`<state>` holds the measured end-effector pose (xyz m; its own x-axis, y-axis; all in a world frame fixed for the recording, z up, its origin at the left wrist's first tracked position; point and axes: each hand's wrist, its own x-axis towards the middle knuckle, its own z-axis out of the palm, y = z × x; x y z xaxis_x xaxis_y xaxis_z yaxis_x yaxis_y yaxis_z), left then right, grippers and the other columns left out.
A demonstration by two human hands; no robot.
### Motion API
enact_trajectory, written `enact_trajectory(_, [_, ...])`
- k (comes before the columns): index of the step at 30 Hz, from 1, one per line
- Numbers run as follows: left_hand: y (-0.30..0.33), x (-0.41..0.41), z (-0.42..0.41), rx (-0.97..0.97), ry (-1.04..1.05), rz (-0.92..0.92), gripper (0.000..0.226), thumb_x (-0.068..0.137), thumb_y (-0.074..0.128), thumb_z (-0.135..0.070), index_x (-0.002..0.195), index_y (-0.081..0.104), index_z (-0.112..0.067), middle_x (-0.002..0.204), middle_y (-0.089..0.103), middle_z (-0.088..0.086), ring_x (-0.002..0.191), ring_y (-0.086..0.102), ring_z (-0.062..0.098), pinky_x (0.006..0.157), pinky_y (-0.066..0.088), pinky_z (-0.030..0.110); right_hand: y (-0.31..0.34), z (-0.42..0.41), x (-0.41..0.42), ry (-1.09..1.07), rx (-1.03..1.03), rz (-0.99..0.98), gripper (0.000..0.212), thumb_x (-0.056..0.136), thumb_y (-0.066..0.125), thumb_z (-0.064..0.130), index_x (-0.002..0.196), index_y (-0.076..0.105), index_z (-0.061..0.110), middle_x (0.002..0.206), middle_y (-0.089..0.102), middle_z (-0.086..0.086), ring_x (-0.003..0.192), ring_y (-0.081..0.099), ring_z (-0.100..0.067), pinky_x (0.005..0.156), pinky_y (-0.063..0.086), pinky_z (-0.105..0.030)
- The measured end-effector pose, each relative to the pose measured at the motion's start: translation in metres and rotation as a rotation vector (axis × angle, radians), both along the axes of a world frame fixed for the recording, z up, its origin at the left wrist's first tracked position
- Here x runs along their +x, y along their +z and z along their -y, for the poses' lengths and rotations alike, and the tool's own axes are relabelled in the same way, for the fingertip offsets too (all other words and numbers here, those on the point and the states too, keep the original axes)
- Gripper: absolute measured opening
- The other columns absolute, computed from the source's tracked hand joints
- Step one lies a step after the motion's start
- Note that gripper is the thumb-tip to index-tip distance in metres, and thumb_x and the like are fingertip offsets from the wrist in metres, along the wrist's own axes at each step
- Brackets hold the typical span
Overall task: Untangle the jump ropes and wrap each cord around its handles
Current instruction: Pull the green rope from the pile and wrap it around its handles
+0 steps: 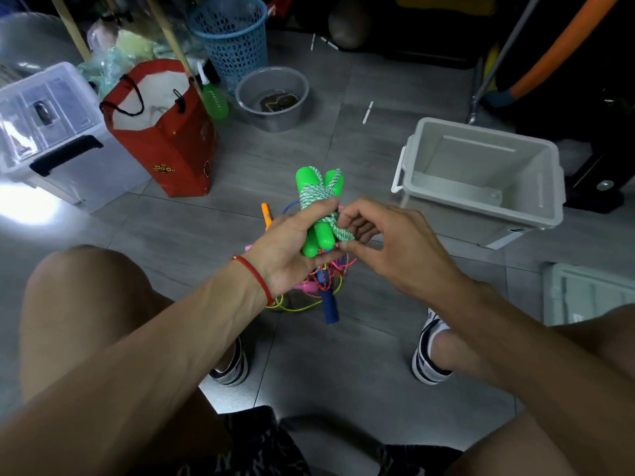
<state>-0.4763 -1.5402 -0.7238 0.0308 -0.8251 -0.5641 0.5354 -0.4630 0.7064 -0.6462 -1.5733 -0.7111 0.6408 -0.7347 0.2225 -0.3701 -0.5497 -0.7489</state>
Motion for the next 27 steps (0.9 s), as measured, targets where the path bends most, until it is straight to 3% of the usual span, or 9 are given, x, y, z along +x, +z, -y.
enact_trajectory(4, [0.0,-0.004,0.004,-0.05,0.055,-0.023,0.022,0.091,0.066,-0.015,0.105,0.065,0.002,0.097,0.065,0.019,0.077,0.064,0.024,0.063,0.055,0.031,0.0,0.002,-0.006,-0.057,0.024,0.026,0.022,0.076,0.082,0.009,0.094,0.071,0.017,0.083,0.067,0.008,0.075,0.062,-0.013,0.073,0.054,-0.027])
enact_trajectory(9, [0.003,0.001,0.009,-0.087,0.06,-0.006,0.033,0.091,0.067,-0.015,0.111,0.064,0.01,0.111,0.064,0.023,0.099,0.061,0.03,0.1,0.048,0.043,-0.002,0.004,-0.011,-0.149,0.071,0.073,0.024,0.072,0.085,0.004,0.078,0.069,0.022,0.078,0.065,0.003,0.067,0.061,-0.013,0.065,0.051,-0.021])
enact_trajectory(11, [0.004,0.003,0.01,-0.085,0.037,-0.017,0.032,0.092,0.066,-0.018,0.111,0.065,0.008,0.114,0.067,0.023,0.1,0.066,0.029,0.1,0.051,0.044,-0.004,0.004,-0.012,-0.169,0.048,0.082,0.026,0.072,0.084,0.002,0.076,0.069,0.023,0.077,0.061,0.006,0.066,0.059,-0.012,0.063,0.048,-0.018])
enact_trajectory(15, [0.004,-0.001,0.008,-0.085,-0.072,-0.112,0.051,0.097,0.057,-0.024,0.136,0.05,0.008,0.135,0.057,0.025,0.124,0.058,0.036,0.099,0.052,0.049,-0.01,0.006,-0.018,-0.217,-0.031,0.078,0.018,0.074,0.083,0.002,0.077,0.072,0.016,0.077,0.059,0.008,0.065,0.056,-0.006,0.064,0.048,-0.021])
enact_trajectory(19, [0.006,-0.007,0.007,-0.099,-0.132,-0.219,0.046,0.102,0.045,-0.023,0.141,0.046,0.001,0.132,0.056,0.018,0.117,0.057,0.029,0.111,0.042,0.046,-0.013,0.004,-0.021,-0.197,-0.158,0.068,0.013,0.078,0.079,0.002,0.082,0.075,0.013,0.083,0.061,0.004,0.07,0.054,-0.005,0.066,0.046,-0.021])
enact_trajectory(22, [0.005,-0.019,0.006,-0.15,-0.163,-0.182,0.047,0.099,0.051,-0.016,0.136,0.046,0.011,0.125,0.06,0.022,0.111,0.063,0.029,0.099,0.052,0.04,-0.016,0.002,-0.023,-0.154,-0.218,0.057,0.012,0.081,0.076,0.0,0.087,0.075,0.011,0.088,0.061,0.002,0.073,0.057,-0.012,0.066,0.049,-0.028])
enact_trajectory(24, [0.004,-0.021,0.007,-0.171,-0.114,-0.111,0.043,0.099,0.053,-0.011,0.129,0.047,0.018,0.117,0.062,0.026,0.104,0.066,0.03,0.089,0.058,0.04,-0.016,0.003,-0.025,-0.142,-0.243,0.065,0.011,0.082,0.077,0.002,0.089,0.076,0.01,0.088,0.062,0.001,0.072,0.059,-0.013,0.066,0.049,-0.026])
enact_trajectory(27, [0.005,-0.018,0.011,-0.174,-0.101,-0.046,0.051,0.097,0.055,-0.017,0.129,0.046,0.021,0.122,0.059,0.03,0.112,0.06,0.035,0.094,0.056,0.047,-0.016,0.005,-0.029,-0.115,-0.298,0.062,0.009,0.083,0.078,0.003,0.091,0.077,0.008,0.088,0.065,0.0,0.073,0.06,-0.012,0.069,0.048,-0.02])
